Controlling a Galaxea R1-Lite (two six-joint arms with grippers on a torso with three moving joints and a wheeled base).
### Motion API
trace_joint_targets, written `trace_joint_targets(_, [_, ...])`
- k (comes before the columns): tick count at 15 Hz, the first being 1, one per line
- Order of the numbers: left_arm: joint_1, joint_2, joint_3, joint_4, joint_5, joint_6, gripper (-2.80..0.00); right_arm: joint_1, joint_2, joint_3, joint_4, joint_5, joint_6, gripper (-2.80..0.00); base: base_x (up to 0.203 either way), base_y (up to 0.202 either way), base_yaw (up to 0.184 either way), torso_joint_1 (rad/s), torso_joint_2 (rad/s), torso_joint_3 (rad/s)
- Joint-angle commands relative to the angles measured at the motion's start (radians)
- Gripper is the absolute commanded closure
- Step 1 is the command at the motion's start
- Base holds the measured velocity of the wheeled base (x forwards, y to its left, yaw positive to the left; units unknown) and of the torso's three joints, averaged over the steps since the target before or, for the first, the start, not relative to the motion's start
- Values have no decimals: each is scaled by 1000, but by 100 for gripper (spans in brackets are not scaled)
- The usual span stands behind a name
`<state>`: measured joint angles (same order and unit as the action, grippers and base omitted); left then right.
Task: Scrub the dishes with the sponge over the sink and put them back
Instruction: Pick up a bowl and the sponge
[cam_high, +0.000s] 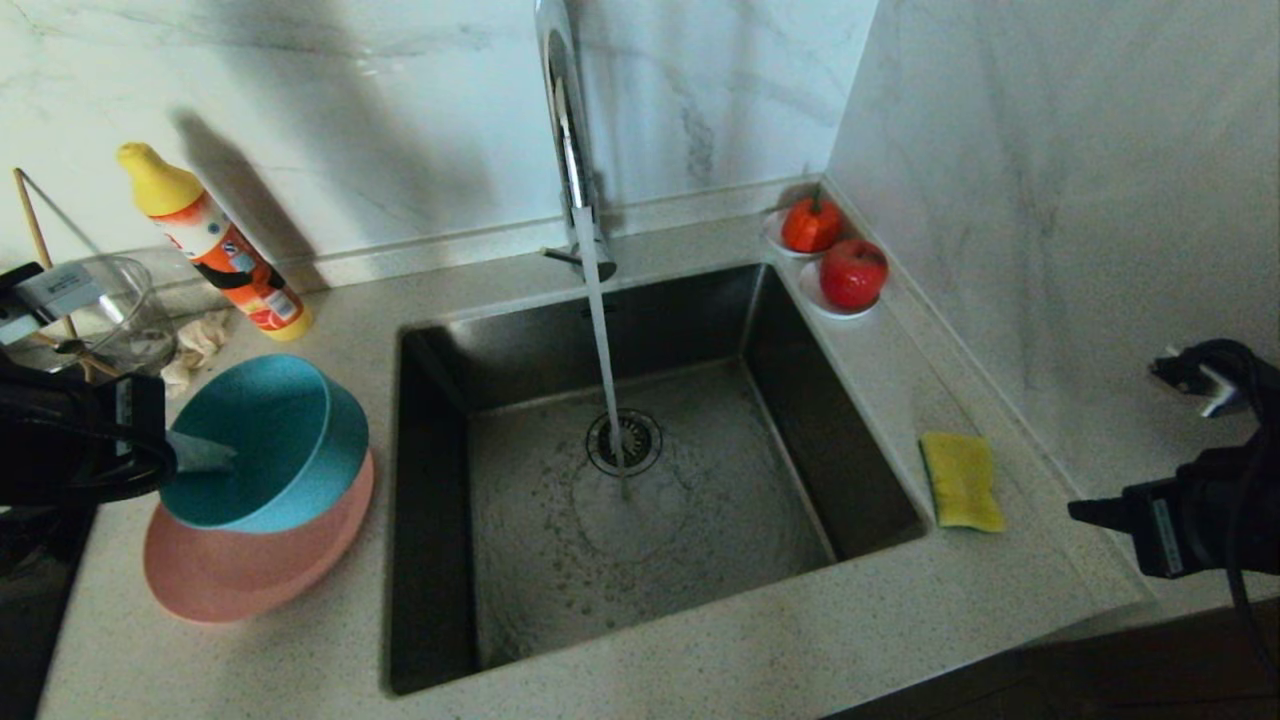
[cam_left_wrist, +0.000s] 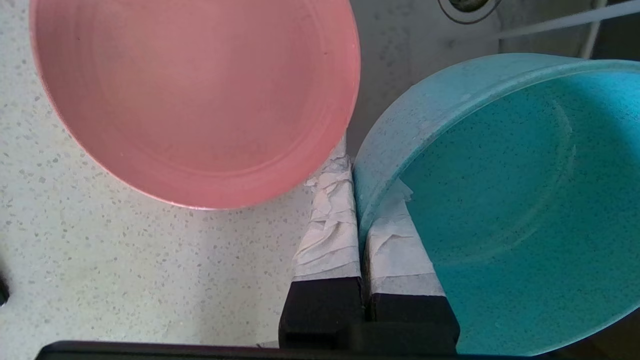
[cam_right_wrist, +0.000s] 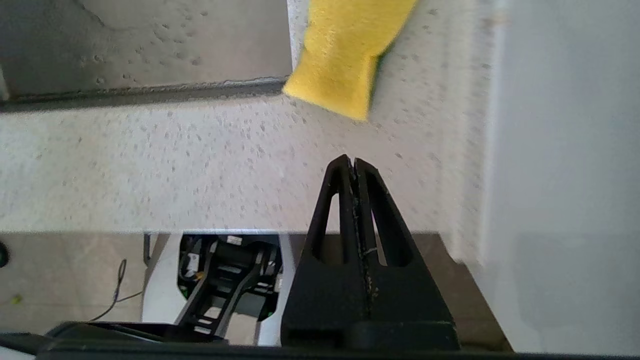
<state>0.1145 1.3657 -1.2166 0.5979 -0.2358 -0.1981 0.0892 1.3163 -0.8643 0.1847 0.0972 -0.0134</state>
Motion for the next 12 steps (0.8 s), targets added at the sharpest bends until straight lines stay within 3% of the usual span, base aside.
trace_joint_targets(1, [-1, 3, -4, 0, -2, -1, 0, 37, 84, -6, -18, -22, 11, 0, 0, 0, 0, 0, 0, 0])
trace_joint_targets(3, [-13, 1, -6, -1, -1, -3, 0, 67, 136, -7, -69, -85, 15, 0, 0, 0, 0, 0, 0, 0])
trace_joint_targets(4, [-13, -1, -4, -1, 0, -3, 0, 80, 160, -11, -98, -114, 16, -280, 0, 0, 0, 0, 0, 0])
trace_joint_targets(7, [-13, -6, 8, 0, 4, -1, 0, 131, 195, -28, -109, -175, 46, -280, 0, 0, 0, 0, 0, 0])
trace_joint_targets(12, [-12, -8, 35, -1, 4, 2, 0, 141, 304, -45, -169, -248, 87, -280, 0, 0, 0, 0, 0, 0])
